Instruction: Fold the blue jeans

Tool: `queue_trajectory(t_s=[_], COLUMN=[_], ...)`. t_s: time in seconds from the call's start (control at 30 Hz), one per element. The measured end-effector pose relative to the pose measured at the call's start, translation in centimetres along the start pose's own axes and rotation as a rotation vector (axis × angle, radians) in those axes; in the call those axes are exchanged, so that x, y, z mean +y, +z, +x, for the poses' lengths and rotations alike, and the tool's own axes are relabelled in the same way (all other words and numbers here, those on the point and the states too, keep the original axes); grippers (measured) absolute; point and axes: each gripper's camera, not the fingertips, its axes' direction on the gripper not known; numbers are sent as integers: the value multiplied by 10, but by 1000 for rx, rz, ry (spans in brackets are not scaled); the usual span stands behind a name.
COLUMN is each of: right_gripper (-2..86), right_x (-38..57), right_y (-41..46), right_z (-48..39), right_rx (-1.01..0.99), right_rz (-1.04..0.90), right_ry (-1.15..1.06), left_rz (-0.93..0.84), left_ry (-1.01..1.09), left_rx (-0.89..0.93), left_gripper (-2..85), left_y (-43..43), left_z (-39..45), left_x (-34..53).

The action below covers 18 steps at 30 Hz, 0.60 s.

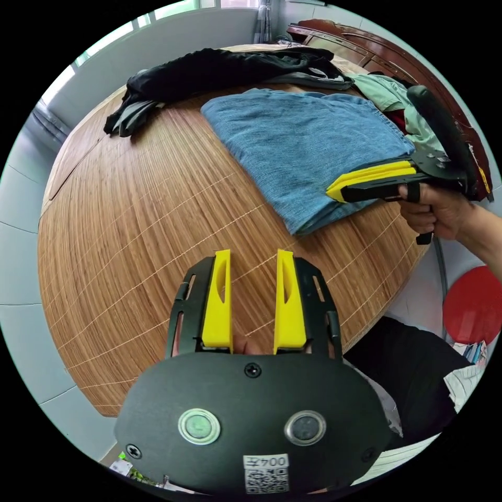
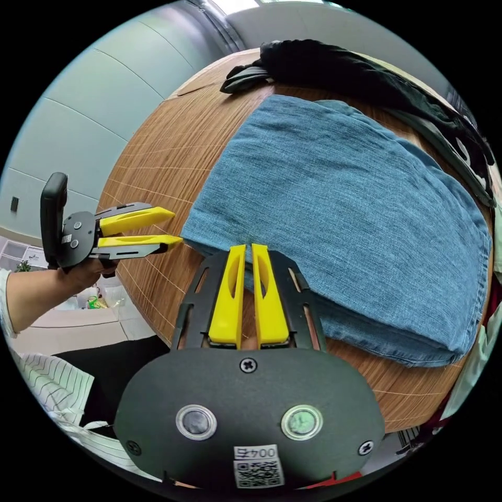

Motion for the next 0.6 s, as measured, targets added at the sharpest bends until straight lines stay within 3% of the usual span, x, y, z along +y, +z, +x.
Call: queue_trajectory(t_s=[0.2,0.27,0.43,0.6], right_gripper=[59,57,49,60], right_x=[-3,-3,-38,-128], right_y=[-27,-10,-74,-82], right_z=[-5,3,37,54], right_rx=[58,41,28,57], right_rz=[109,16,193,199], right_ry=[62,85,138,38], left_rz=[232,229,205,175], left_ry=[-18,66,144,189], left_rx=[39,49,36,18], left_gripper=[99,91,85,102], left_y=[-51,-31,15,47], left_z=[-1,21,40,44], left_x=[-44,-78,-116,-127])
